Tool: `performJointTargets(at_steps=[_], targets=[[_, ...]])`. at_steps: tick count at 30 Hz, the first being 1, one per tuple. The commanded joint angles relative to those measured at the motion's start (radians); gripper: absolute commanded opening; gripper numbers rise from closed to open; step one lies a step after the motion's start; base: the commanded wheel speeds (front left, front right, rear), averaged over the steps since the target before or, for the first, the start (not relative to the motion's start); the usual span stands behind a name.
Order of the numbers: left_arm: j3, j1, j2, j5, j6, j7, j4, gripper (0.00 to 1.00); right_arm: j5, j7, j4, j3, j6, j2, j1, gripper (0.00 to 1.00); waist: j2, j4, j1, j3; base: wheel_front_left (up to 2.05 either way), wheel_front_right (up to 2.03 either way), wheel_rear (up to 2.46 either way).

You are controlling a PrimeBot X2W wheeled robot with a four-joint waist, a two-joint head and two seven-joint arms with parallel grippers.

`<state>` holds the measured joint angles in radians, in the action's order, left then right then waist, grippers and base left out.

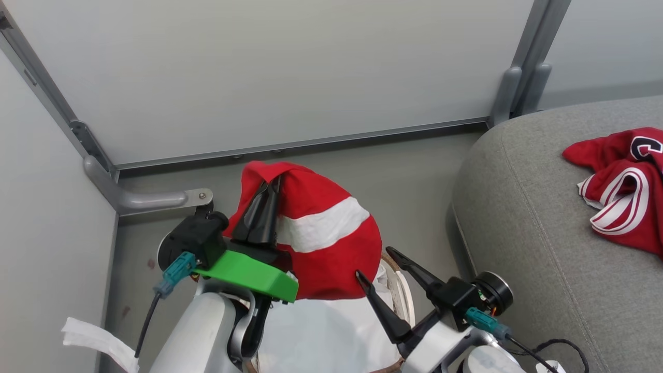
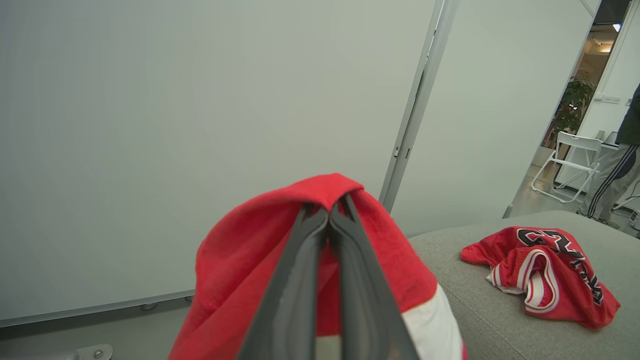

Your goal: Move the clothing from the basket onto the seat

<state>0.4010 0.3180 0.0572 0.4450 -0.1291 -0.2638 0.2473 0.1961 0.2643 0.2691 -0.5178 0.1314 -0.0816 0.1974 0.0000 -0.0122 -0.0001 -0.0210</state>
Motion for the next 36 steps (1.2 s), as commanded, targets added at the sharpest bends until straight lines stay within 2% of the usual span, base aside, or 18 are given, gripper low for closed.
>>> performJointTargets(at_steps=[1,13,18,36], targets=[[0.004,-0.008,0.001,0.005,-0.003,-0.001,0.001,0.00,-0.004,0.000,-0.006,-0.016,-0.001,-0.003,0.015,1.00,0.0000,-0.001,0.0001,-0.002,0.00,0.00,0.00],[0.047,0.012,-0.004,0.015,-0.003,-0.001,0.013,0.00,0.003,0.000,0.026,-0.098,-0.001,0.028,0.127,1.00,0.0000,0.024,0.0001,-0.013,0.00,0.00,0.00],[0.063,0.015,-0.005,0.014,-0.003,-0.001,0.016,0.00,0.039,0.000,0.023,-0.119,-0.001,0.029,0.144,1.00,0.0000,0.038,0.0001,-0.020,0.00,0.00,0.00],[0.180,0.065,-0.005,0.059,-0.003,-0.001,0.011,0.00,0.054,0.000,0.297,-0.174,-0.001,0.028,0.240,1.00,0.0000,0.069,0.0001,-0.052,0.00,0.00,0.00]])
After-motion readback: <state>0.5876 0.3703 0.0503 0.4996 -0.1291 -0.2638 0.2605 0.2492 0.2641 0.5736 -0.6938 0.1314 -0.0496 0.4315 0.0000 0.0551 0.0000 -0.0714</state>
